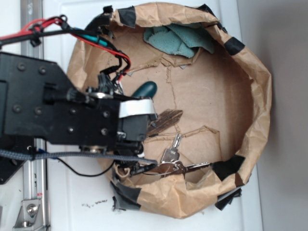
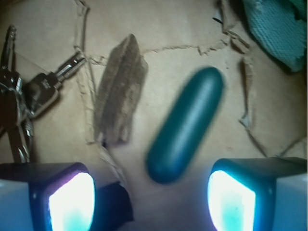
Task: Grab the wood chip.
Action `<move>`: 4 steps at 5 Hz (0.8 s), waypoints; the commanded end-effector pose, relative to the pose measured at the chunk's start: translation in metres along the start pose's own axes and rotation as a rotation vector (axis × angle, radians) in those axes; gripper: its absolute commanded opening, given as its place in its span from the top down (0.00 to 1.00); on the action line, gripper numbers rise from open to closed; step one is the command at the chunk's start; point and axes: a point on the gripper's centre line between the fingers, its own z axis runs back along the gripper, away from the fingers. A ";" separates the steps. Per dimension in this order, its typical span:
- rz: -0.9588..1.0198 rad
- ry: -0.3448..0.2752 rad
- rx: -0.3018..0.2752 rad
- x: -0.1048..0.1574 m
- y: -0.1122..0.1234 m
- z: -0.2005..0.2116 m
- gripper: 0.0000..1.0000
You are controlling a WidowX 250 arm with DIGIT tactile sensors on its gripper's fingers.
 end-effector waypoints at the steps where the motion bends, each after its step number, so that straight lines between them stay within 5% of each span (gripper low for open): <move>1: 0.003 -0.057 -0.009 0.018 -0.006 0.013 0.00; 4: 0.102 -0.087 -0.050 0.048 -0.017 -0.033 0.00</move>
